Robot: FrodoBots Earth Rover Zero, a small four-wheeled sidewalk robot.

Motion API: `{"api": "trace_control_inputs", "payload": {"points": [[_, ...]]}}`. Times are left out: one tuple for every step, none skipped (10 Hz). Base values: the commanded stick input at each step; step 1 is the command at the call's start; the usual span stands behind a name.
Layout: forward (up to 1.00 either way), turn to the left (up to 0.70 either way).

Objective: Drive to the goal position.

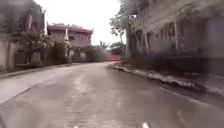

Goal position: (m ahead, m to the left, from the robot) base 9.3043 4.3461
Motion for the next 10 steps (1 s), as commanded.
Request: {"api": "trace_control_inputs", "payload": {"points": [[0.00,0.00],[0.00,0.00],[0.00,0.00],[0.00,0.00],[0.00,0.00],[0.00,0.00],[0.29,0.00],[0.70,0.00],[0.70,0.00],[0.70,0.00]]}}
